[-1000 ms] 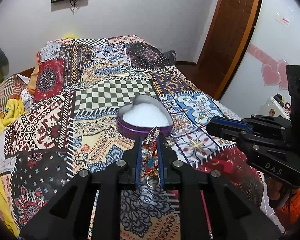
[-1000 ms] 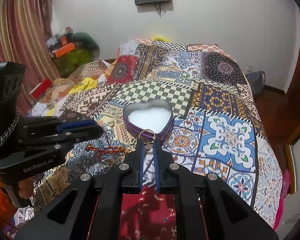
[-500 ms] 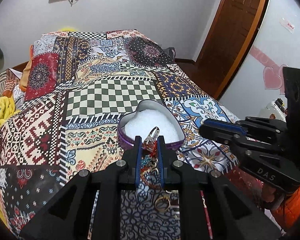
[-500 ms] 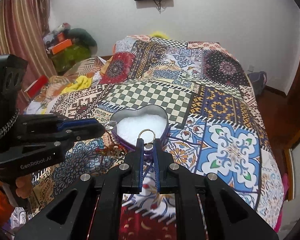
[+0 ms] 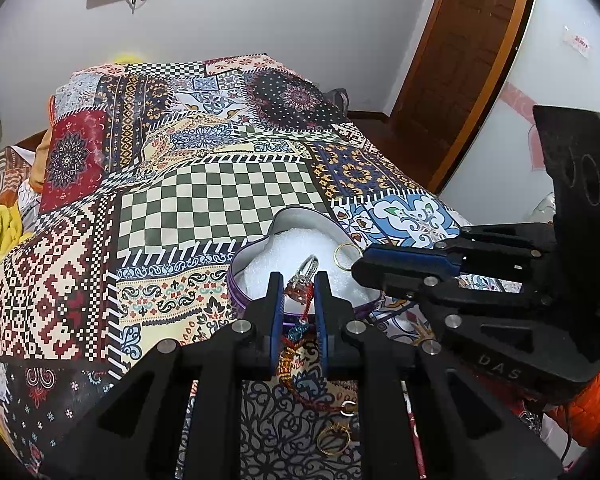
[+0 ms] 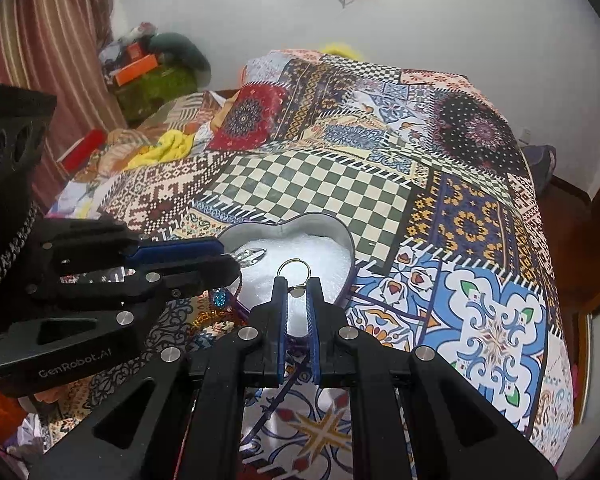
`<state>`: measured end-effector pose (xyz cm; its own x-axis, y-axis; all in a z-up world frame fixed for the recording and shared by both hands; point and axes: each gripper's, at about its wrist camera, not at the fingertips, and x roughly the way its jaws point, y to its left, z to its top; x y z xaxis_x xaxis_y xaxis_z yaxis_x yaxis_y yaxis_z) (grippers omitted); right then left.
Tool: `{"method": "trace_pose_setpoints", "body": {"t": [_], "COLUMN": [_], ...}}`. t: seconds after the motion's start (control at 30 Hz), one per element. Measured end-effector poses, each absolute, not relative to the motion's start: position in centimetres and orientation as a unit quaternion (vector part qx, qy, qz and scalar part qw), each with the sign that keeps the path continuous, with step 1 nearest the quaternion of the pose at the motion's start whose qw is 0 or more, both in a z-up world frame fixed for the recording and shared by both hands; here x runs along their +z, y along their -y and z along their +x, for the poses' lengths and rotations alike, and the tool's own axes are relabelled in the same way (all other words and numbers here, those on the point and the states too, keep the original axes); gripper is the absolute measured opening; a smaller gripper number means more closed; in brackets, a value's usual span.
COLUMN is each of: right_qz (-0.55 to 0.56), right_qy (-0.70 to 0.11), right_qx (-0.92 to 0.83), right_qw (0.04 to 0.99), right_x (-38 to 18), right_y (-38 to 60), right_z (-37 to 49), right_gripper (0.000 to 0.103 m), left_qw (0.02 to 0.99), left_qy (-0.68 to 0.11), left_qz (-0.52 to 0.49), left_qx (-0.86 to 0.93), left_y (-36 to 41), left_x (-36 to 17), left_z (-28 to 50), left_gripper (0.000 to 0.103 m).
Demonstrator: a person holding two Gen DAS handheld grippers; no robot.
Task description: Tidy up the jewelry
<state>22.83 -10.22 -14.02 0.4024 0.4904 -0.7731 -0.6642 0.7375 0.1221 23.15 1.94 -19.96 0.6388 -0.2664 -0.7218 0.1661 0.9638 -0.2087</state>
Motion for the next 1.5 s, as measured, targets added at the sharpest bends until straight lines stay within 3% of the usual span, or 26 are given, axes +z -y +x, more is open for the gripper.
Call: {"method": "trace_pose_setpoints", "body": {"t": [0.77, 0.83, 0.9, 1.0, 1.5], "right_qz": [-0.118, -0.12, -0.121, -0.113, -0.119], "right_qy": [-0.434, -0.434, -0.429, -0.42, -0.437], "right_qx": [0.345, 0.338, 0.33, 0.325, 0.295], "right_qw": [0.824, 0.827, 0.832, 0.84, 0.841], "right_x": [-13.7, -13.4, -12.9, -12.1, -13.2], "right_y": [9.8, 10.0, 10.4, 11.1, 13.5], "right_z": [23.1, 22.9, 22.6, 22.1, 20.4], "right_gripper": [0.009, 0.013, 0.024, 0.038, 0.038], "left_qw": [0.91, 0.911, 0.912, 0.911, 0.885], "left_qy": [-0.398, -0.399, -0.397, -0.4, -0.456], "left_qz": [-0.054, -0.052, -0.05, -0.045, -0.036], "left_qx": [-0.101, -0.096, -0.092, -0.088, -0.088], "left_y": [-2.8, -2.9, -3.0, -2.9, -3.1], "left_x": [-18.2, -18.0, -17.8, -17.7, -20.7], "left_z": [21.5, 21.1, 20.7, 20.0, 17.8], "left_gripper": [0.013, 0.021, 0.027, 0.027, 0.027]}}
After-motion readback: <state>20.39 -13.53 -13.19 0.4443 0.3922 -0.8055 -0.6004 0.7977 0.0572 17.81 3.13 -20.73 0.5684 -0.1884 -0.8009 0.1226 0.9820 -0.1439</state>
